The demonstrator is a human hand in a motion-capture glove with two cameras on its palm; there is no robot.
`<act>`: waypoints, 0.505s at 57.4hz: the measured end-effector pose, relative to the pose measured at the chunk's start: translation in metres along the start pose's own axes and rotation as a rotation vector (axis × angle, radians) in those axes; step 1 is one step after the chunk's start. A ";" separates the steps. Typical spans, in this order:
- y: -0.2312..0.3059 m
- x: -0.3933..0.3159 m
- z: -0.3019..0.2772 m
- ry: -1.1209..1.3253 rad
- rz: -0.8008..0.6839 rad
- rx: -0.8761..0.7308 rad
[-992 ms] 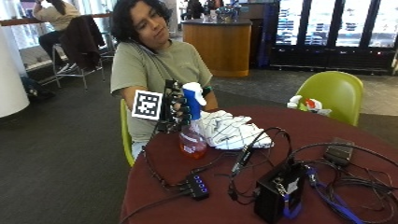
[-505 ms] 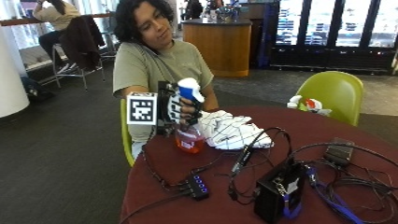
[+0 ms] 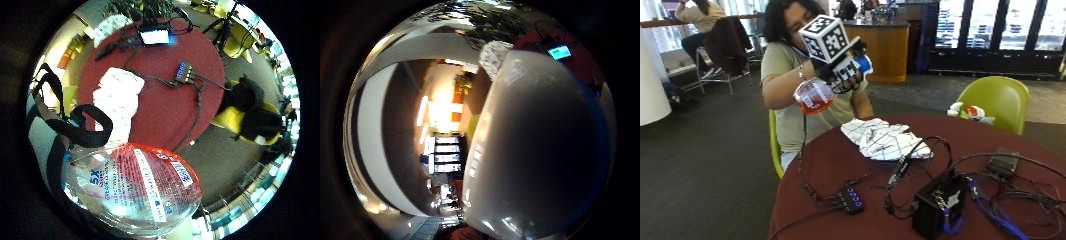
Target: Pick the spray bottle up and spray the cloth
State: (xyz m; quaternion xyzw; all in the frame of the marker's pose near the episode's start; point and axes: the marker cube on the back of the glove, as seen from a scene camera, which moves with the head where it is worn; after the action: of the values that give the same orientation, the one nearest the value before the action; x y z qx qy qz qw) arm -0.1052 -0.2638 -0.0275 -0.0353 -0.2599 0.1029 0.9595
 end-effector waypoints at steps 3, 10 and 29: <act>-0.009 -0.006 0.013 0.119 0.045 -0.098; -0.032 -0.009 0.046 0.282 0.118 -0.290; -0.062 0.017 0.147 0.471 0.253 -0.539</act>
State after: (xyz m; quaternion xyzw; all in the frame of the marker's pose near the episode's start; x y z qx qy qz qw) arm -0.1543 -0.3186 0.1152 -0.3407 -0.0436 0.1377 0.9290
